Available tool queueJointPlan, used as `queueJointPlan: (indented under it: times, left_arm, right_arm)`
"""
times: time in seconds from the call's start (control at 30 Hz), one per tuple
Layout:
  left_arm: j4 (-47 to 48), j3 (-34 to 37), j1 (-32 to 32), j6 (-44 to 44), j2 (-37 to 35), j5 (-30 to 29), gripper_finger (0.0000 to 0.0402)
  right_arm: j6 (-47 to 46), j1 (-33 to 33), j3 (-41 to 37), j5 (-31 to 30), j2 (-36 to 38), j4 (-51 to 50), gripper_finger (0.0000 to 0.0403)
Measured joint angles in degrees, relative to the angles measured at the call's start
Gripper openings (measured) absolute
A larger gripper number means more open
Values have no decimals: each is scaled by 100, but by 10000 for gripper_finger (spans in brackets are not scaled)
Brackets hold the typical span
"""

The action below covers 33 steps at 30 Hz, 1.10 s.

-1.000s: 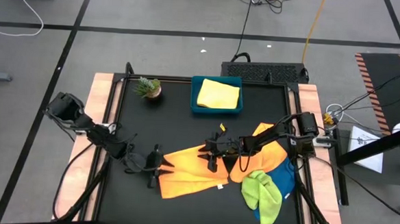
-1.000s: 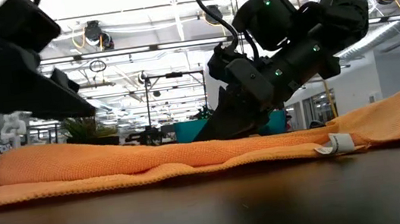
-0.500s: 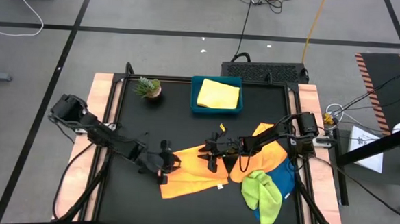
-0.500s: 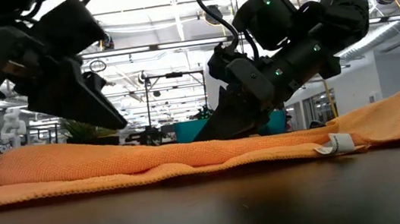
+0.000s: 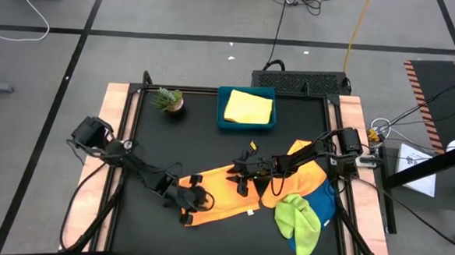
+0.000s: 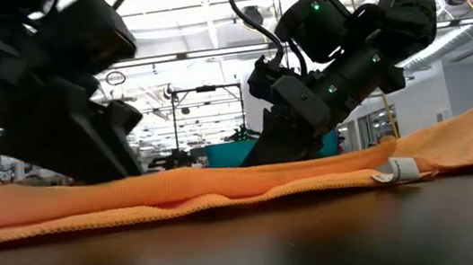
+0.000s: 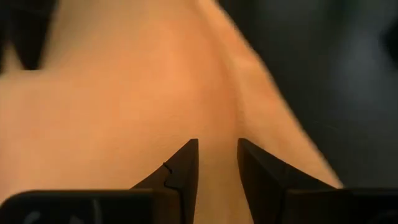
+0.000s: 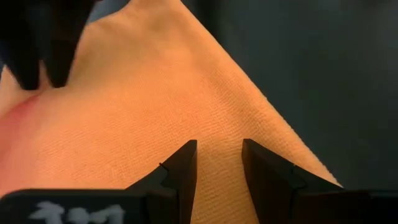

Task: Fold microfiber towels
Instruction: Fold the left orange microfiber cloth

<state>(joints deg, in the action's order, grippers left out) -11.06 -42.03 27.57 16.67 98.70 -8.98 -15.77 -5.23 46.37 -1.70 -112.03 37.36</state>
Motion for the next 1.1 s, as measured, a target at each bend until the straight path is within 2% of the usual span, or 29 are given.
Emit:
queueJointPlan:
  times: [0.3,0.43,0.53,0.6,0.93,1.1]
  left_arm:
    - [-452,-72,459,153,2,453,113]
    - [-634,-72,523,-54,-29,422,113]
    - [-616,-73,505,-132,-212,125,113]
    - [-383,-78,469,-120,-312,-15,113]
    - [1107,-72,244,288,-1029,23,113]
    - [1438,-17,44,596,-1073,725,113]
  right_arm:
    - [-2,0,2,-143,0,-68,118]
    - [-3,0,2,-140,0,-53,118]
    - [-3,0,2,-133,0,-41,118]
    - [-5,0,2,-120,20,-50,118]
    - [151,-129,2,-103,475,-76,118]
    - [166,-208,2,-103,570,-55,118]
